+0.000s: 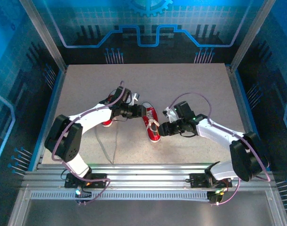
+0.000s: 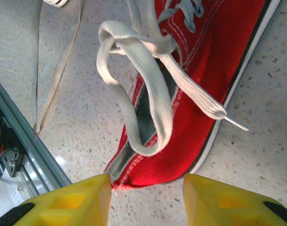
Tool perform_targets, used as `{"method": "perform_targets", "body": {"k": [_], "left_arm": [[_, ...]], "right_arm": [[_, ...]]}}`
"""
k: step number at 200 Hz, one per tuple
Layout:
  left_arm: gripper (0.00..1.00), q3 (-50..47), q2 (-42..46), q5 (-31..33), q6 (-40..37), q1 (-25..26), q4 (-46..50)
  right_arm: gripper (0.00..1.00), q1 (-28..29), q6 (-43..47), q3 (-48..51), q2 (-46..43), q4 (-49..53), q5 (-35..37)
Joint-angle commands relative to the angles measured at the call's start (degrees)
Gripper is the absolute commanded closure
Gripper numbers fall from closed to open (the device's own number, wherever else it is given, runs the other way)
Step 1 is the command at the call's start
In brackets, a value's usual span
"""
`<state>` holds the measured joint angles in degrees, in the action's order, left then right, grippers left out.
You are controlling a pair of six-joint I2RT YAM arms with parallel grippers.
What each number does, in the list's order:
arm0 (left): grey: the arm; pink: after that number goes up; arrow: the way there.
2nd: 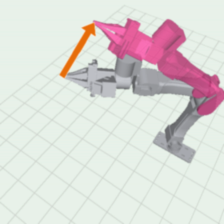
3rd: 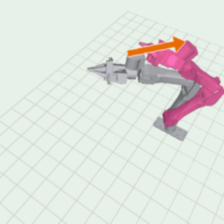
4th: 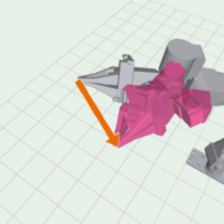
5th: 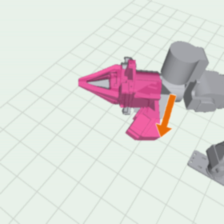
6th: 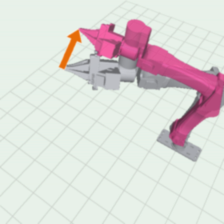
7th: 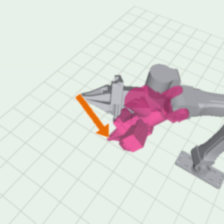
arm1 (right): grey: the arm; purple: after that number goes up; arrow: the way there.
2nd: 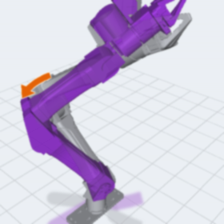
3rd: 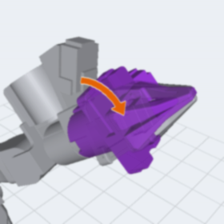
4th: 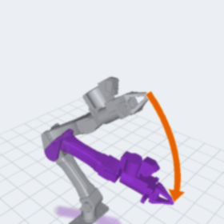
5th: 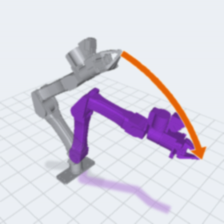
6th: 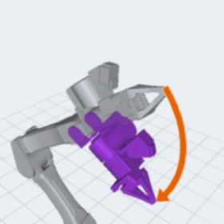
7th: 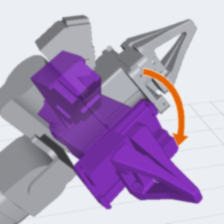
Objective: Tie the shoes
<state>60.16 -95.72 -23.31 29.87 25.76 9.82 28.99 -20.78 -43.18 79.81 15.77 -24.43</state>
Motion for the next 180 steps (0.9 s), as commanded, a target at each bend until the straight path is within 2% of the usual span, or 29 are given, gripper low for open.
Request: {"method": "perform_targets", "body": {"k": [1, 57, 94, 120, 142, 161, 180], "left_arm": [[0.53, -0.33, -1.87, -5.61, 5.9, 0.25, -7.58], [0.54, 0.53, -5.9, -6.19, 8.19, 1.7, -10.18], [0.55, 0.06, -7.07, -5.37, 8.32, 1.99, -10.24], [0.66, -0.3, -6.36, -5.11, 8.47, 2.1, -10.73], [0.86, -1.41, -4.65, -3.8, 8.6, 2.1, -11.84], [1.0, -2.13, -2.79, -1.57, 8.12, 2.1, -11.04], [1.0, -2.66, -1.62, -0.51, 6.96, 2.08, -10.1]], "right_arm": [[0.55, 0.67, -1.36, -1.05, 2.15, -3.03, -0.36], [0.56, 0.64, -1.05, -3.0, 6.42, -4.48, -1.16], [0.63, 0.63, -0.58, -4.1, 8.24, -4.74, -1.16], [0.82, 0.53, 0.25, -4.33, 8.34, -4.38, -0.76], [1.0, -0.02, 1.62, -4.91, 7.66, -2.6, 0.2], [1.0, -0.71, 3.45, -5.84, 6.79, 0.21, 0.87], [1.0, -1.71, 5.31, -6.87, 6.41, 2.77, 0.72]]}}
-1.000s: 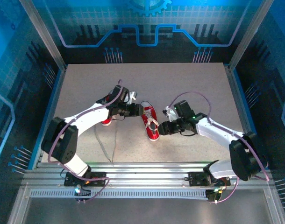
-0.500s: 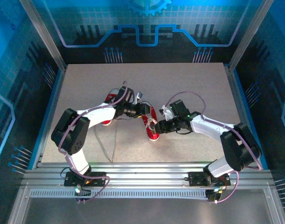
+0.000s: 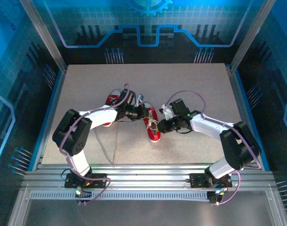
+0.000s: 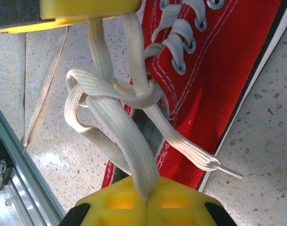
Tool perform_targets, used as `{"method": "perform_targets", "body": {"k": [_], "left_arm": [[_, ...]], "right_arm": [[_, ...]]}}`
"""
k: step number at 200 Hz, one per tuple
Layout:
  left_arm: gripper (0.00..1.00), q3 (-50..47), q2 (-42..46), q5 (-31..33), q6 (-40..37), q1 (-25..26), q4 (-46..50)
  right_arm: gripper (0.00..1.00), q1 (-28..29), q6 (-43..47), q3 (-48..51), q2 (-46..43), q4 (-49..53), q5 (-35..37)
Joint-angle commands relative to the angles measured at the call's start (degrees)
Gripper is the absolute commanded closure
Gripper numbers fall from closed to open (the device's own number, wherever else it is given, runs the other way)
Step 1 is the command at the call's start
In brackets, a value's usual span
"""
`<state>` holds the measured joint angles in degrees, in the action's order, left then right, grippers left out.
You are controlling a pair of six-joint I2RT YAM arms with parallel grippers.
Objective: Tie the shoes
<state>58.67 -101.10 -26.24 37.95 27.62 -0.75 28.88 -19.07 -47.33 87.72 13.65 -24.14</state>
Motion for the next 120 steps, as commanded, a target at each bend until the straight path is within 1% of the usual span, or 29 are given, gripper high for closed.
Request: {"method": "perform_targets", "body": {"k": [1, 20, 25, 75, 103, 120], "left_arm": [[1.0, -1.18, 3.78, 2.42, -1.17, 0.23, 0.49], [1.0, -1.93, 4.06, 2.59, -1.47, 0.25, 0.41], [1.0, -2.29, 4.14, 2.68, -1.44, 0.23, 0.07], [1.0, -6.12, 4.5, 3.03, -2.27, 0.16, -3.45], [1.0, -10.37, 5.37, 4.06, -2.22, -0.41, -7.8], [1.0, -11.77, 5.58, 4.27, -2.66, -0.79, -8.77]], "right_arm": [[1.0, -1.66, 3.69, -2.74, -1.5, 5.02, 0.42], [1.0, -2.75, 5.53, -2.77, -1.33, 7.61, 0.41], [1.0, -3.11, 6.04, -4.49, -1.29, 8.28, 0.34], [1.0, -6.76, 10.45, -7.16, 0.06, 14.47, -0.29], [1.0, -8.92, 12.93, -9.48, 2.23, 17.12, -1.23], [1.0, -9.67, 14.75, -11.84, 4.32, 18.82, -2.17]]}}
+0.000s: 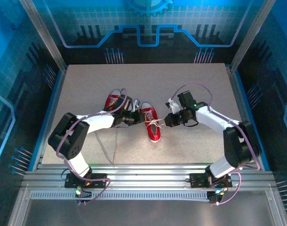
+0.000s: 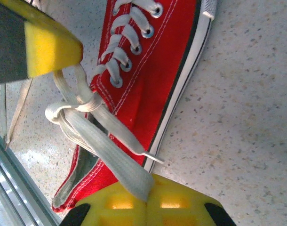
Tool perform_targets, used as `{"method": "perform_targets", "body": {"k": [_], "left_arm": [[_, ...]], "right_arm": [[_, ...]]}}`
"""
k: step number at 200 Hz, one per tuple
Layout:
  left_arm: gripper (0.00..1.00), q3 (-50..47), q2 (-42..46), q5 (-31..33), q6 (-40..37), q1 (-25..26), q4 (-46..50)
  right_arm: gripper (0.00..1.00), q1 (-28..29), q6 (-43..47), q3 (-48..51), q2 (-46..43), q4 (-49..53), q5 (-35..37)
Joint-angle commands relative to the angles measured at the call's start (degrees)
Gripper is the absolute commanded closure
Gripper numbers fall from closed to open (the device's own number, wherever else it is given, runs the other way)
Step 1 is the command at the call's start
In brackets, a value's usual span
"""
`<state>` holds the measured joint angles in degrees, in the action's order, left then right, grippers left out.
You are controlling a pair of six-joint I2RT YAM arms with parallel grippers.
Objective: Tie the shoes
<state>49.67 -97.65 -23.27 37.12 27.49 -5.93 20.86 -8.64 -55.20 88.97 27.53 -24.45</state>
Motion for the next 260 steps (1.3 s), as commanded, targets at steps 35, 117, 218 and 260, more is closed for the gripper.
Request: {"method": "perform_targets", "body": {"k": [35, 117, 218, 260], "left_arm": [[1.0, -5.99, 2.81, 1.81, -1.95, -1.51, -6.21], [1.0, -9.86, 2.2, 2.15, -2.42, -2.33, -7.61], [1.0, -10.91, 2.36, 2.82, -2.88, -2.71, -7.86], [0.96, -8.71, 4.66, 1.32, -5.21, -2.52, -7.29]], "right_arm": [[1.0, -2.36, 7.16, -8.79, 9.03, 8.48, -2.37], [1.0, -3.25, 8.2, -12.2, 12.96, 11.1, 1.02], [1.0, -2.56, 8.53, -6.97, 8.36, 11.29, -0.14], [1.0, 0.5, 9.5, -9.79, 4.8, 10.78, -2.71]]}}
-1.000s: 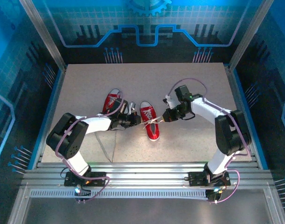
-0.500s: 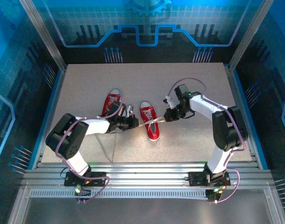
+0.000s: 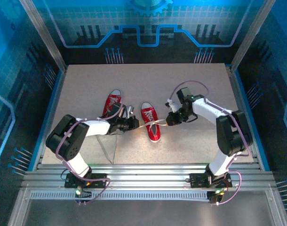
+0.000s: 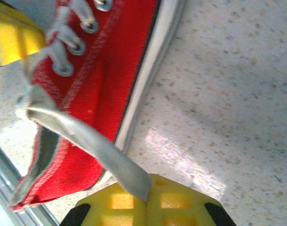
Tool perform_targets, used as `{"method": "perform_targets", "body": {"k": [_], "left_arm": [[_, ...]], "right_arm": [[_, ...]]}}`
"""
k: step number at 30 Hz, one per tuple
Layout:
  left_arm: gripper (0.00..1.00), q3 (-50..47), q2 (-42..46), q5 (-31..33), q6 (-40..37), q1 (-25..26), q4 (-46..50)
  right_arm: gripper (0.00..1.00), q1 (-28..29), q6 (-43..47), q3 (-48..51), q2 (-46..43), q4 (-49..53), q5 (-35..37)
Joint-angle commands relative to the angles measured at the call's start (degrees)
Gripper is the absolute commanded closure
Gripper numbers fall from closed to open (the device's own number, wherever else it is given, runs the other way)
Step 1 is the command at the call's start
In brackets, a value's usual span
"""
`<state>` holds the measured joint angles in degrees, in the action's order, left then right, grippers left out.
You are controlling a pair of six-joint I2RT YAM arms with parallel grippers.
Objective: Tie the shoes
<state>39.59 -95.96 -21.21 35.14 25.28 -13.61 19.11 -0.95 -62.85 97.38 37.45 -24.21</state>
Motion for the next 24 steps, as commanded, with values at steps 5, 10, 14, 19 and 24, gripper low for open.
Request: {"method": "perform_targets", "body": {"k": [5, 10, 14, 19, 24], "left_arm": [[0.77, 2.49, 6.03, -0.09, -5.19, -0.24, 2.73], [0.54, 3.42, 8.93, 1.81, -8.34, -0.23, 7.14], [0.53, 3.43, 10.75, 2.84, -11.72, -0.18, 9.11], [0.52, 5.92, 11.93, 4.47, -18.6, 1.75, 14.71], [0.49, 6.29, 13.62, 8.09, -22.53, 4.41, 16.49]], "right_arm": [[1.0, 5.36, 4.25, -3.16, -6.03, 2.78, -3.04], [0.83, 6.55, 5.74, -0.5, -9.23, 1.21, -8.08], [0.67, 6.51, 6.09, 0.68, -10.67, -0.81, -13.83], [0.61, 5.31, 5.05, 1.33, -10.83, -1.66, -15.93], [0.61, -0.25, -1.97, 7.15, -15.43, -7.98, -10.42]]}}
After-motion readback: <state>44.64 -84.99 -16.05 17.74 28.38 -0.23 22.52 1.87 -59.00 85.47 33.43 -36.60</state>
